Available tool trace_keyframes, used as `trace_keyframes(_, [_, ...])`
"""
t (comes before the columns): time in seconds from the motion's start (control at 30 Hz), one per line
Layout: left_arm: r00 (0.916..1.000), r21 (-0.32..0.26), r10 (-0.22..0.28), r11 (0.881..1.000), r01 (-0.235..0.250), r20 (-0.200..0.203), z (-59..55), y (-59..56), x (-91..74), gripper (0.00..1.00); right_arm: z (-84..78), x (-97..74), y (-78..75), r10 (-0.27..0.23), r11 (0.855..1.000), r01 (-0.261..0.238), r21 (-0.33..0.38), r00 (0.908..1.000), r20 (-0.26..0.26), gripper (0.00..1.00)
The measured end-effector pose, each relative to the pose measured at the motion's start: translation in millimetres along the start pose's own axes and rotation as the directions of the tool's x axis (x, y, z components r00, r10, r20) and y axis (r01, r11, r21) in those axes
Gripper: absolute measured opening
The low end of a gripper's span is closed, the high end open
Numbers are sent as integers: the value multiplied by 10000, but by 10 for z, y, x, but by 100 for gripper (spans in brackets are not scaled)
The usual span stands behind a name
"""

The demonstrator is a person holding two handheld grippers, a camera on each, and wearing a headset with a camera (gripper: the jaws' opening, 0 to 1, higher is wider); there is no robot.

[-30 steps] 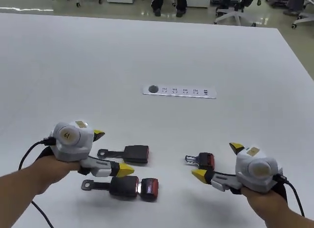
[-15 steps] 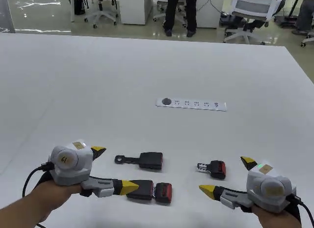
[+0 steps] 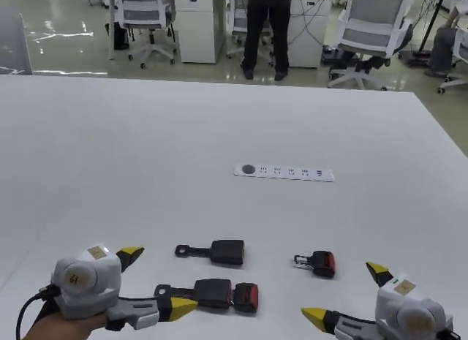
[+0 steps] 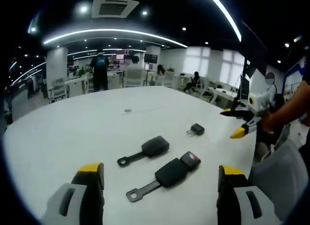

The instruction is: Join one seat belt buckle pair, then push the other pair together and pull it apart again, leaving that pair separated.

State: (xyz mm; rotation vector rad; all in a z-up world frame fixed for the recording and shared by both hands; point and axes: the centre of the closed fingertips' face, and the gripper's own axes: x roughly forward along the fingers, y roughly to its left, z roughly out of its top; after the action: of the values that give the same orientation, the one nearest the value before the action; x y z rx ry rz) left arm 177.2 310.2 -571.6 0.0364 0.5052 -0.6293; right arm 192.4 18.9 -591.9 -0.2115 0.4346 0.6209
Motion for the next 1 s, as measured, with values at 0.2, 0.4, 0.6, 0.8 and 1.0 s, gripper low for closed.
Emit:
trace_keyframes(0.2, [9998,-72,95,9999,-94,191,12,-43,-107,100,-59,-142,-42,-204,9998,204,68,9998,-13,99])
trace_keyframes(0.4, [9993,-119,135,9998,-131,361,-36,-33,-186,100,-92,-270,-86,-313,9994,313,-125,9995,35,98])
trace_keyframes(0.6, [9994,5,91,10000,-91,324,-66,-147,-209,100,-104,-364,-88,-373,9989,375,-281,9993,69,98])
trace_keyframes(0.8, [9996,-17,13,10000,-13,287,-84,-170,-211,100,-65,-429,-87,-564,9981,569,-219,9982,210,98])
trace_keyframes(1.0, [9992,-4,79,10000,-79,395,-66,-189,-236,100,-79,-452,-112,-712,9974,715,-133,9972,225,98])
